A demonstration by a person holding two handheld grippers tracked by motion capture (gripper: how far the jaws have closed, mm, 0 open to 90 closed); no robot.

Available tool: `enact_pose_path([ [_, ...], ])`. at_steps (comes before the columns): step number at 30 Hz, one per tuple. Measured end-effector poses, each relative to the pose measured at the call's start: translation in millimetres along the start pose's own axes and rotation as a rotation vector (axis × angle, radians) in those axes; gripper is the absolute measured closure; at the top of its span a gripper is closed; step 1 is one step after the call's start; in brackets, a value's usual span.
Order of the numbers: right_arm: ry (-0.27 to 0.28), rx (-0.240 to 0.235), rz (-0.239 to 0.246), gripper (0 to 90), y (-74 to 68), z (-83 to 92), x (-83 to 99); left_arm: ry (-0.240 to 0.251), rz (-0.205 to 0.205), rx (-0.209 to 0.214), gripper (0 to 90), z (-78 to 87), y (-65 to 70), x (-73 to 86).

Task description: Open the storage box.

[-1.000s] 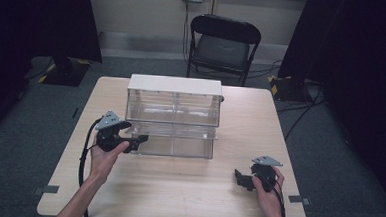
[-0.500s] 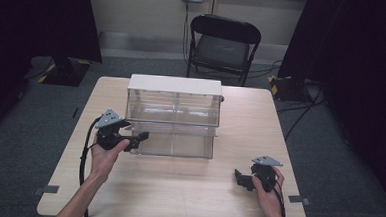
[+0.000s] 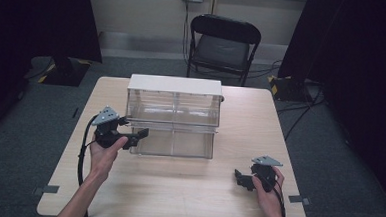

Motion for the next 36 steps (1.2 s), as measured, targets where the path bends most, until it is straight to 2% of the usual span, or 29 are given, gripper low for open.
enact_pose_path([
  [2, 0.000, 0.000, 0.000, 8.0, 0.0, 0.0, 0.0, -0.008, -0.016, -0.012, 13.7, -0.3, 0.3, -0.1],
  [7, 0.000, 0.000, 0.000, 8.0, 0.0, 0.0, 0.0, -0.013, -0.019, -0.026, 14.3, 0.5, 0.8, -0.5],
  [9, 0.000, 0.000, 0.000, 8.0, 0.0, 0.0, 0.0, -0.015, -0.013, -0.021, 14.7, 0.8, 0.9, -0.4],
  [10, 0.000, 0.000, 0.000, 8.0, 0.0, 0.0, 0.0, -0.009, 0.008, -0.011, 14.8, 0.9, 1.6, -0.6],
  [12, -0.001, 0.000, -0.001, 8.0, 0.0, 0.0, 0.0, -0.014, 0.010, -0.014, 15.0, 1.6, 1.6, -0.2],
  [36, 0.000, 0.000, 0.000, 8.0, 0.0, 0.0, 0.0, -0.016, 0.003, -0.023, 15.5, 1.7, 2.4, -0.4],
])
Point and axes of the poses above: each handheld gripper's, and its own axes: z roughly backward along the jaws, x roughly out of its underside, y roughly to its right, the point moved 6 cm from there along -z, roughly forward along the jaws, and after that the axes turned 9 degrees about z, right-handed, at the moved point
